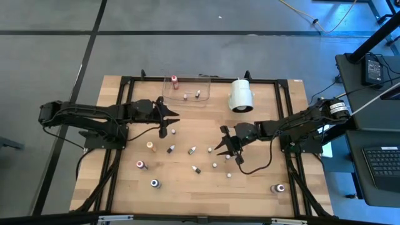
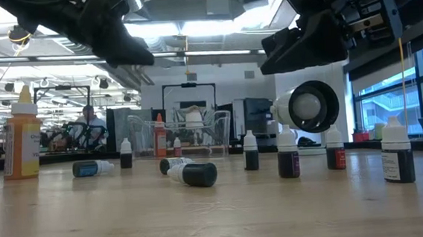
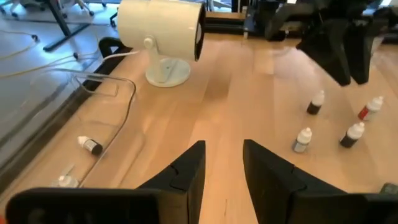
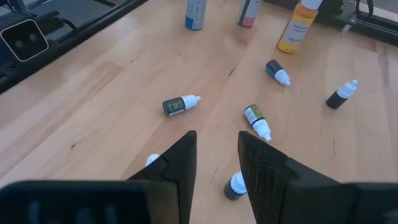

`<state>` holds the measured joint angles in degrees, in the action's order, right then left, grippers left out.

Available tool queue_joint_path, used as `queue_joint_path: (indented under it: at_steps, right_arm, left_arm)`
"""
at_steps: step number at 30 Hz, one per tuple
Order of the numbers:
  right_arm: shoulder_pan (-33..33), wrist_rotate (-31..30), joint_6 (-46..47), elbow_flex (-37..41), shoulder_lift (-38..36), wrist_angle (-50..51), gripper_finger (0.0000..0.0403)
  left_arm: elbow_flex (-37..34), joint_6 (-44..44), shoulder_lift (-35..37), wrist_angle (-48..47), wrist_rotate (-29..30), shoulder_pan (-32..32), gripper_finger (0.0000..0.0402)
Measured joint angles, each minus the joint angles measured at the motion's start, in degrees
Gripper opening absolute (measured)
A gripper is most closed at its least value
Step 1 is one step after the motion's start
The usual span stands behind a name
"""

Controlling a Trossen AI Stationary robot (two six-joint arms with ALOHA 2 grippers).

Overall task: Pick & Place food coloring
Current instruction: Put the black food coloring bottle into the transparent bin

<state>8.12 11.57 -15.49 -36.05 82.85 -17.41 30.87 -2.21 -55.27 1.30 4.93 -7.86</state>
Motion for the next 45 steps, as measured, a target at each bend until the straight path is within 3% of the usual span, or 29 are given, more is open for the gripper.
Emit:
queue_joint_path:
  at_steps: [7, 13, 19, 25, 38, 45]
  right_arm:
    - [0.00, 0.00, 0.00, 0.00, 0.02, 0.02, 0.0120]
    - [0.00, 0.00, 0.00, 0.00, 0.02, 0.02, 0.0120]
    - [0.00, 0.00, -0.02, -0.02, 0.02, 0.09, 0.0120]
    - [0.00, 0.00, 0.00, -0.02, 0.02, 0.12, 0.0120]
    - [-0.02, 0.00, -0.02, -0.04, 0.02, 0.43, 0.0120]
    - [0.00, 0.00, -0.02, -0.04, 0.02, 0.52, 0.0120]
  left_arm:
    - [0.02, -0.20, 0.00, 0.04, -0.19, 0.00, 0.0114]
    - [0.01, 0.37, -0.74, 0.63, -3.21, 0.00, 0.0163]
    - [-0.04, 1.77, -2.03, 0.94, -2.51, -0.11, 0.0196]
    - [-0.04, -2.23, -2.12, 1.48, -3.33, -0.11, 0.0195]
    - [-0.04, 5.93, -9.16, 1.50, -5.77, -0.07, 0.0193]
    - [-0.04, 6.03, -13.99, 0.81, -7.58, -0.11, 0.0196]
